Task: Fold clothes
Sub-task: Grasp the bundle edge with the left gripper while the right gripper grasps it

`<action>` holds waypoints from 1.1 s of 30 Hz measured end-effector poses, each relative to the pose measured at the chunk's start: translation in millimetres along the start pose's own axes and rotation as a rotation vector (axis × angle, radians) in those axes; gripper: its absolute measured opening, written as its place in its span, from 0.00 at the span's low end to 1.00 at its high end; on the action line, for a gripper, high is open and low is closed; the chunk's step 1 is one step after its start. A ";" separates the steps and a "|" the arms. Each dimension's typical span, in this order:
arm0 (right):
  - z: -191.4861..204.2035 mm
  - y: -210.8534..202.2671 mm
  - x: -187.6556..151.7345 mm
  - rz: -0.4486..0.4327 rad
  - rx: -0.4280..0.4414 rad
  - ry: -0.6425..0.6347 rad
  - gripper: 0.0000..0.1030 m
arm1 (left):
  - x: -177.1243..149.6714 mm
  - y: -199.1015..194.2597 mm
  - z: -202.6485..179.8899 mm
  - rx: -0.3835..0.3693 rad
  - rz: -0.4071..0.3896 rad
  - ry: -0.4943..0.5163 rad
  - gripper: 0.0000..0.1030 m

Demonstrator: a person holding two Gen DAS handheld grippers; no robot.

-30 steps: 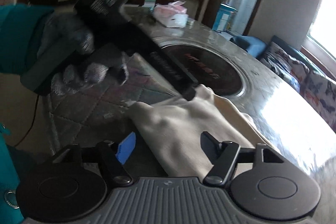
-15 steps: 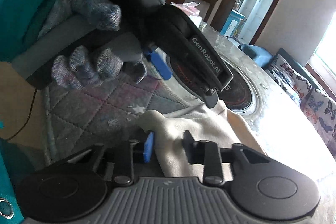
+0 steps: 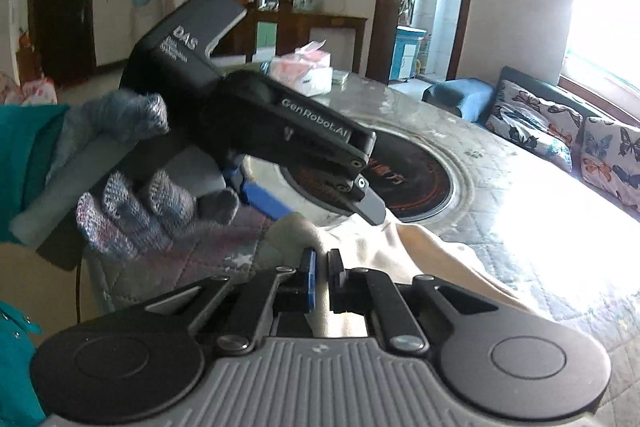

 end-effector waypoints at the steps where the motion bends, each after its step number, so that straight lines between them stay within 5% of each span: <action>1: -0.5 -3.0 -1.3 -0.007 0.000 0.006 0.05 | -0.1 1.8 -0.9 -0.006 0.004 -0.011 0.92; 3: 0.4 -7.8 -4.2 -0.019 0.003 0.017 0.05 | -0.3 5.5 -3.2 -0.032 0.032 -0.024 0.89; 6: 0.6 -12.8 -7.2 -0.035 0.007 0.032 0.05 | -1.7 13.1 -6.2 -0.059 0.075 -0.029 0.72; 8: -0.3 -15.1 -9.3 -0.041 0.009 0.039 0.05 | -2.9 17.5 -7.1 -0.055 0.093 -0.019 0.47; 11: -2.8 -19.0 -13.4 -0.042 0.021 0.054 0.07 | -2.3 22.8 -4.6 -0.046 0.117 -0.025 0.25; 19: -59.5 -43.2 -55.0 0.007 -0.148 0.253 0.39 | -2.6 21.8 -10.3 -0.028 0.104 0.051 0.25; 25: -124.1 -60.9 -111.8 0.086 -0.344 0.462 0.42 | -5.3 19.5 -19.8 -0.004 0.076 0.131 0.25; 33: -157.8 -59.4 -156.2 0.092 -0.395 0.636 0.44 | -6.9 21.7 -28.5 0.035 0.061 0.204 0.25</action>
Point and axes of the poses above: each gripper's, at about its wrist camera, not at the fingertips, and y roughly the way its jaws point, z to its left, x to its top, the point moved 3 cm from there along y, roughly the way its jaws point, and after that the axes turned 10 degrees about -y, right-handed, at the moved point
